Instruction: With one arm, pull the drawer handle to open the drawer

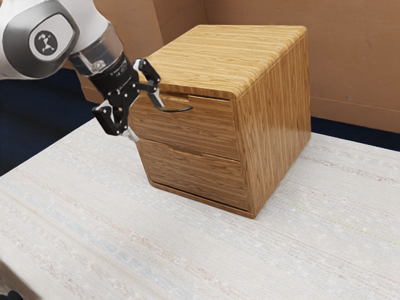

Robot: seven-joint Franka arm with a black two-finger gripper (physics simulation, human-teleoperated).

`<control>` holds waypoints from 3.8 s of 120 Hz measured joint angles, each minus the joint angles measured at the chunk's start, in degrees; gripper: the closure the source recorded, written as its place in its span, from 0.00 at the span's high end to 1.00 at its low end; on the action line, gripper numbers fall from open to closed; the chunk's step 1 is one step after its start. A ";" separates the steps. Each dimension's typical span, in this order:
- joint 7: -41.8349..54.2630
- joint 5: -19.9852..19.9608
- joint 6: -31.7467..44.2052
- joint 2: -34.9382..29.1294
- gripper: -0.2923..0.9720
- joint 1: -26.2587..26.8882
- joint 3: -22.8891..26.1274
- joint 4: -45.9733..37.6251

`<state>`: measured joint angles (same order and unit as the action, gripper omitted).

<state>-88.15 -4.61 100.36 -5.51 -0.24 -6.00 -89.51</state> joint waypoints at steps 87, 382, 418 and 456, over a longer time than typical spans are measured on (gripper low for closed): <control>-3.21 -0.04 8.71 2.04 0.77 1.32 -1.21 -1.97; -4.44 4.85 14.12 -21.81 0.16 2.61 -4.11 -27.84; -4.41 6.22 14.75 -24.49 0.22 3.46 -4.55 -30.35; -4.48 6.72 16.53 -27.37 0.29 3.52 -4.38 -33.39</control>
<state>-92.63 2.11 116.90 -32.88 3.29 -10.38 -122.90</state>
